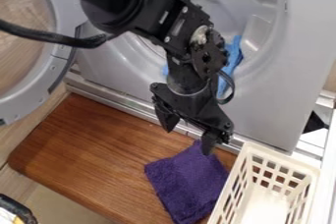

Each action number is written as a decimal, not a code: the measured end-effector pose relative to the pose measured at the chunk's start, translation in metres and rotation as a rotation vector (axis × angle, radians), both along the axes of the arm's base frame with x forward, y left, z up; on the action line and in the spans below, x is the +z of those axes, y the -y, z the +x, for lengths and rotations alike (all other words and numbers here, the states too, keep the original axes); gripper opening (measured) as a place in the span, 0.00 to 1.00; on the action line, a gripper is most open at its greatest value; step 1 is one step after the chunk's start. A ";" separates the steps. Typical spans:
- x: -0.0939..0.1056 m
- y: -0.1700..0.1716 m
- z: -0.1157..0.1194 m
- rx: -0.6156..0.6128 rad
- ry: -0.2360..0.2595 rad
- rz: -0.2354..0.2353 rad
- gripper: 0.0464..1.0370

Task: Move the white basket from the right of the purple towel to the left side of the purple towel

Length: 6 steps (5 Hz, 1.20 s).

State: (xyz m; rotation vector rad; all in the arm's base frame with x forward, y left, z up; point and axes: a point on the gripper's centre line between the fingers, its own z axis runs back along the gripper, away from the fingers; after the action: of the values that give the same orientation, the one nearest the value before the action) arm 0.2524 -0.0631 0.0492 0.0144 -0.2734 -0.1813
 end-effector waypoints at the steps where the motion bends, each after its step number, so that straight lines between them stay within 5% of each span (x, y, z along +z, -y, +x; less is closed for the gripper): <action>1: -0.005 0.000 -0.002 0.004 -0.019 0.004 0.96; 2: -0.018 0.015 -0.008 0.005 -0.050 0.013 0.96; 6: -0.080 0.064 -0.007 0.047 -0.110 -0.092 0.92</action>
State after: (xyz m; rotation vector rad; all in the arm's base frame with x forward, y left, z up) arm 0.2449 -0.1270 -0.0304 -0.0805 -0.1709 -0.1222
